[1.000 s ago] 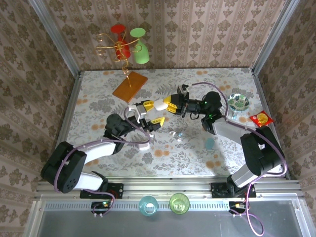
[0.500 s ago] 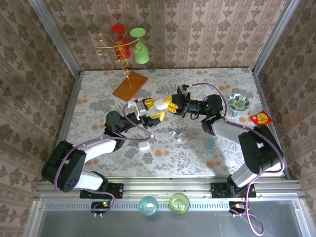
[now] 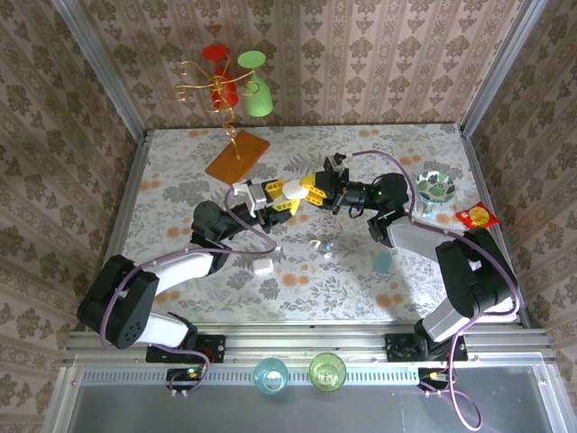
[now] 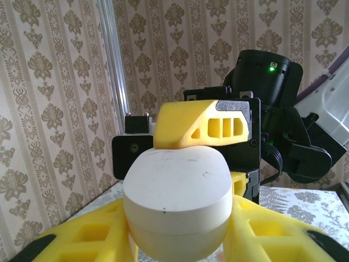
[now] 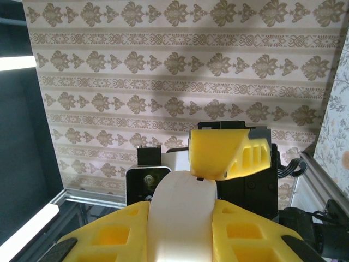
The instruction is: Insert wireless bluetooth earbuds into charging case
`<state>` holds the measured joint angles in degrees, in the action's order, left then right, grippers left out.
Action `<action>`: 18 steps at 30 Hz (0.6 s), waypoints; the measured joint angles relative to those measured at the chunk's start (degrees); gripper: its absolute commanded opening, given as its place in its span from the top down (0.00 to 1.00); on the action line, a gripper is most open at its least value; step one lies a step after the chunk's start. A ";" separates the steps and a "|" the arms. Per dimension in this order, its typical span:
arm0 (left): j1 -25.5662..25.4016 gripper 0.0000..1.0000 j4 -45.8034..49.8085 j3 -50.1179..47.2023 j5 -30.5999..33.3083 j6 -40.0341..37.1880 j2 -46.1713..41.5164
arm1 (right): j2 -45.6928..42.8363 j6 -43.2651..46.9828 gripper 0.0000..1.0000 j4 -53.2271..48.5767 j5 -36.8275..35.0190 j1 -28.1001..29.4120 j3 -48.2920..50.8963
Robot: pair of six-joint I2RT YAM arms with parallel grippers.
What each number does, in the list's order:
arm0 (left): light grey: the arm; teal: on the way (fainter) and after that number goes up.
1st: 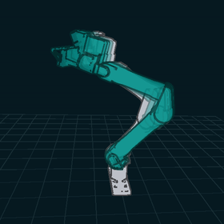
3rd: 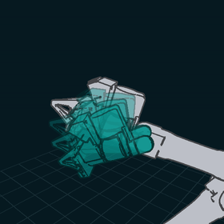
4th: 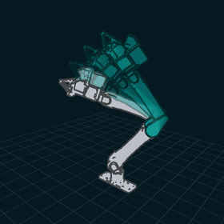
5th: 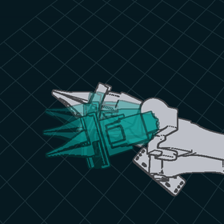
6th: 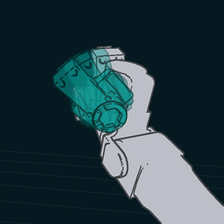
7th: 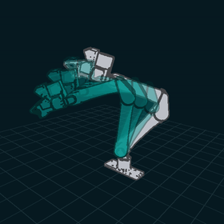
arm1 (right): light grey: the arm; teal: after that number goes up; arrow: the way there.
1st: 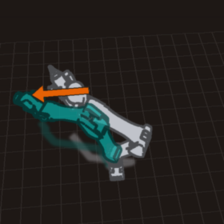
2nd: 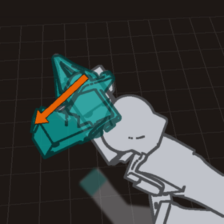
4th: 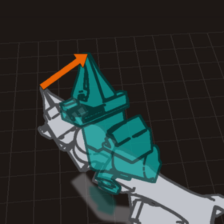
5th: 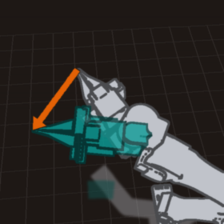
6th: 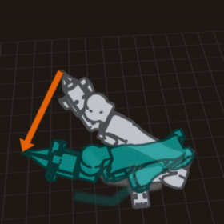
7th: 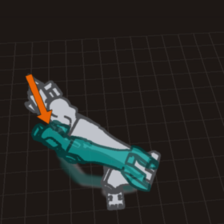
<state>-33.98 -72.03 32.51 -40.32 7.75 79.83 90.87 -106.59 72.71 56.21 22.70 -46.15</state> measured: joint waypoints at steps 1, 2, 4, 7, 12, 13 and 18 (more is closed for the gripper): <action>0.00 0.69 -0.04 0.04 -0.02 -0.02 0.02 | 0.00 0.00 0.87 0.09 0.00 -0.04 0.00; 0.00 0.70 -0.07 0.07 -0.04 0.00 0.04 | 0.00 -0.02 0.84 0.24 0.00 -0.04 0.00; 0.00 0.71 -0.04 0.13 -0.04 0.00 0.07 | 0.02 -0.02 0.78 0.35 0.00 -0.07 0.00; 0.00 0.71 -0.04 0.15 -0.07 0.00 0.11 | 0.11 -0.20 0.62 0.42 0.00 -0.07 0.00; -0.37 0.71 -0.04 0.20 -1.99 0.02 0.83 | 0.39 1.20 0.33 -1.01 -0.81 -0.28 0.00; -0.37 0.71 -0.02 0.20 -2.27 0.02 0.96 | 0.33 2.23 0.29 -2.05 -0.96 -0.48 0.00; 0.33 0.70 1.86 -0.15 -2.99 0.04 0.74 | -4.15 14.91 0.14 -17.70 -1.79 -1.97 -0.02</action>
<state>-33.65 -70.17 32.36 -43.31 7.79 80.58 86.72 -91.68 55.00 54.41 20.73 -46.17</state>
